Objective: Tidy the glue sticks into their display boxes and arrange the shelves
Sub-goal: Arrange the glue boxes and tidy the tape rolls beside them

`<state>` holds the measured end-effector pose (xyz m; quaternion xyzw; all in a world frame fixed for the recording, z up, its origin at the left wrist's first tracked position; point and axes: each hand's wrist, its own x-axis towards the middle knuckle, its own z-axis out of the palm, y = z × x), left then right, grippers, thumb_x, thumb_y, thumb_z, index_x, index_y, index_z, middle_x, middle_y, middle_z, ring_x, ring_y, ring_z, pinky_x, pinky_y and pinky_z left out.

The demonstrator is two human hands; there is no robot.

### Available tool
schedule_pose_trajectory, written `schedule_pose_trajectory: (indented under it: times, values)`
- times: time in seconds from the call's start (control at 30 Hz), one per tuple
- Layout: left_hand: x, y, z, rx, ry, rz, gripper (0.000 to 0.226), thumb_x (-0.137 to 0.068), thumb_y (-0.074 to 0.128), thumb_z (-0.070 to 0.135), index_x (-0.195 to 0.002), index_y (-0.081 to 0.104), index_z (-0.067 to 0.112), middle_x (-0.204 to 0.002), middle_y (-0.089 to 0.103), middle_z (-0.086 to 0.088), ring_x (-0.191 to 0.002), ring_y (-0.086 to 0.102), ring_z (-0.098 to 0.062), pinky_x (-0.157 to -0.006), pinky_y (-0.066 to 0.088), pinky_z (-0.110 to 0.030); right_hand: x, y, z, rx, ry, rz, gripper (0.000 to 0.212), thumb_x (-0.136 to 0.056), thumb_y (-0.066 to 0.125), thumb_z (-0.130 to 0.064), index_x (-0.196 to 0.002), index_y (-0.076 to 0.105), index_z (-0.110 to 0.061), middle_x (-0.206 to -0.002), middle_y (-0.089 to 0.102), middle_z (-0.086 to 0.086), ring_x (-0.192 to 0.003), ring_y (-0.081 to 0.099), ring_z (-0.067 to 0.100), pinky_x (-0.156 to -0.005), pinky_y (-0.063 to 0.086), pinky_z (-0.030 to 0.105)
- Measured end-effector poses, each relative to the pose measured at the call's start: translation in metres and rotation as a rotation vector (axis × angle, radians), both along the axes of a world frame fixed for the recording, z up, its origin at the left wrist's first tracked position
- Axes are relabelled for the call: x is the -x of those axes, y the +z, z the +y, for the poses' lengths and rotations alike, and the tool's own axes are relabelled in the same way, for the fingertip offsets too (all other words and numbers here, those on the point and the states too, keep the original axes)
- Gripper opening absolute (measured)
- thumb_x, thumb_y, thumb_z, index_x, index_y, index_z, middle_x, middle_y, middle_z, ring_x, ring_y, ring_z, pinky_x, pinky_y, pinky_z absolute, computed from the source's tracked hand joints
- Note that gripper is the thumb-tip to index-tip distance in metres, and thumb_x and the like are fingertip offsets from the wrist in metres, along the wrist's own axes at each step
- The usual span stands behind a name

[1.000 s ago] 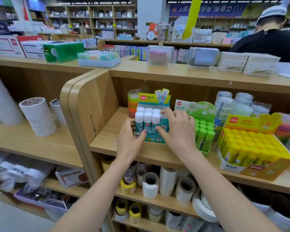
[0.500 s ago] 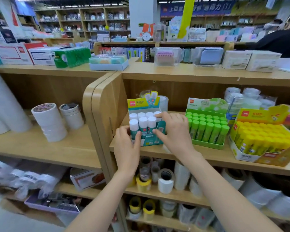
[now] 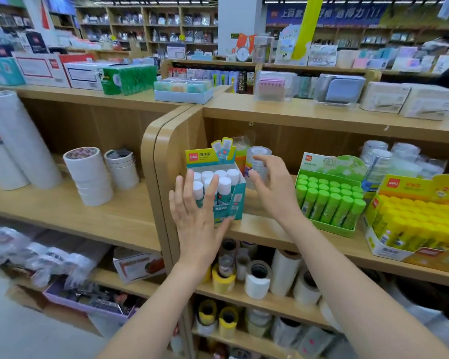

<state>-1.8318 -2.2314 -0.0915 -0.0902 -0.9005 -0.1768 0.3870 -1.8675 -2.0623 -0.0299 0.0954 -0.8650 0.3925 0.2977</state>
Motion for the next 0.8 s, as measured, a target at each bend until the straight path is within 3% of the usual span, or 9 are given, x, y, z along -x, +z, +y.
schedule_pose_trajectory:
  times: [0.07,0.13,0.27,0.37,0.47,0.67,0.8]
  values:
    - [0.004,0.000,0.004,-0.018,0.009,-0.012,0.101,-0.073,0.082,0.041,-0.151,0.019,0.028,-0.158,0.012,-0.020,-0.149,0.009,-0.037,-0.119,0.015,-0.056,0.013,0.005,0.003,-0.100,-0.045,-0.108,0.042,-0.095,0.062,-0.024,-0.135,0.051,-0.020,-0.151,0.037,0.009,-0.139,0.033,0.024,-0.111,0.026,0.030]
    - [0.006,0.001,0.006,-0.032,0.017,-0.003,0.099,-0.071,0.084,0.039,-0.148,0.023,0.026,-0.157,0.016,-0.021,-0.148,0.013,-0.038,-0.117,0.020,-0.056,0.024,0.009,0.004,-0.129,-0.074,-0.223,0.051,-0.095,0.061,-0.029,-0.143,0.043,-0.026,-0.162,0.014,0.008,-0.148,0.014,0.027,-0.117,0.021,0.038]
    - [0.012,0.006,0.007,-0.071,0.070,-0.036,0.095,-0.068,0.087,0.035,-0.143,0.030,0.025,-0.153,0.020,-0.019,-0.145,0.018,-0.038,-0.114,0.026,-0.058,0.046,0.011,0.002,-0.071,-0.080,-0.312,0.056,-0.095,0.062,-0.029,-0.146,0.040,-0.027,-0.163,-0.001,0.013,-0.150,0.005,0.034,-0.120,0.021,0.046]
    - [0.015,0.010,0.011,-0.069,0.082,-0.060,0.095,-0.066,0.088,0.035,-0.141,0.031,0.024,-0.153,0.018,-0.018,-0.145,0.016,-0.037,-0.114,0.027,-0.058,0.062,0.008,0.002,-0.039,-0.077,-0.378,0.054,-0.092,0.066,-0.029,-0.142,0.043,-0.028,-0.159,0.014,0.017,-0.143,0.026,0.037,-0.114,0.032,0.042]
    - [0.018,0.010,0.012,-0.070,0.088,-0.061,0.093,-0.066,0.088,0.037,-0.140,0.032,0.025,-0.152,0.018,-0.017,-0.144,0.017,-0.037,-0.113,0.027,-0.057,0.067,0.005,0.003,0.013,-0.083,-0.316,0.046,-0.089,0.069,-0.018,-0.129,0.050,-0.027,-0.136,0.037,0.011,-0.118,0.051,0.031,-0.094,0.043,0.030]
    - [0.021,0.009,0.006,-0.080,0.042,-0.043,0.090,-0.069,0.085,0.040,-0.139,0.031,0.027,-0.152,0.018,-0.015,-0.145,0.016,-0.036,-0.115,0.024,-0.054,0.053,0.003,0.007,0.078,-0.057,-0.207,0.042,-0.089,0.070,-0.021,-0.126,0.053,-0.029,-0.125,0.044,0.006,-0.108,0.052,0.019,-0.086,0.038,0.023]
    - [0.016,0.014,0.010,-0.101,0.029,0.008,0.069,-0.081,0.070,0.047,-0.137,0.038,0.024,-0.151,0.024,-0.014,-0.144,0.020,-0.033,-0.115,0.020,-0.048,0.037,0.005,0.013,0.106,-0.015,-0.082,0.045,-0.088,0.071,-0.028,-0.129,0.053,-0.027,-0.121,0.049,0.002,-0.105,0.048,0.009,-0.086,0.037,0.019]
